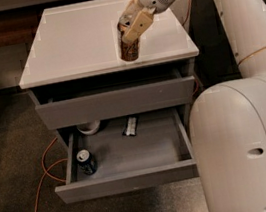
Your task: Pick orange can from middle drawer and place on counter
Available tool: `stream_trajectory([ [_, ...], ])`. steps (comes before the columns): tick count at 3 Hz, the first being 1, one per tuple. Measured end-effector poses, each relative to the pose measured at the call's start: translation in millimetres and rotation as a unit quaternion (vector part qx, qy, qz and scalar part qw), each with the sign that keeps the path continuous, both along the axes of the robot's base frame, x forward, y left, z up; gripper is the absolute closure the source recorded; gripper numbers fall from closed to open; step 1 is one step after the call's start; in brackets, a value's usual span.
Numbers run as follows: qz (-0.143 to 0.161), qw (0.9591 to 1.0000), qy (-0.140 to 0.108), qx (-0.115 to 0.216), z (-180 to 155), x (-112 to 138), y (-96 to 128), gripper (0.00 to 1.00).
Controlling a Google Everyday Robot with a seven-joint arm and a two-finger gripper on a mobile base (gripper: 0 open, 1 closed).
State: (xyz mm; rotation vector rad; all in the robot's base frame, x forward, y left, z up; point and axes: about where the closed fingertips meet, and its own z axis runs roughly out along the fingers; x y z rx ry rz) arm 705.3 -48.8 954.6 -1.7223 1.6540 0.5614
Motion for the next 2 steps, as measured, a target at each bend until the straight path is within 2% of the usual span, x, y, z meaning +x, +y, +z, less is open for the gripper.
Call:
stream_trajectory([
  [2, -0.015, 0.9995, -0.021, 0.017, 7.4, 15.3, 6.7, 1.00],
])
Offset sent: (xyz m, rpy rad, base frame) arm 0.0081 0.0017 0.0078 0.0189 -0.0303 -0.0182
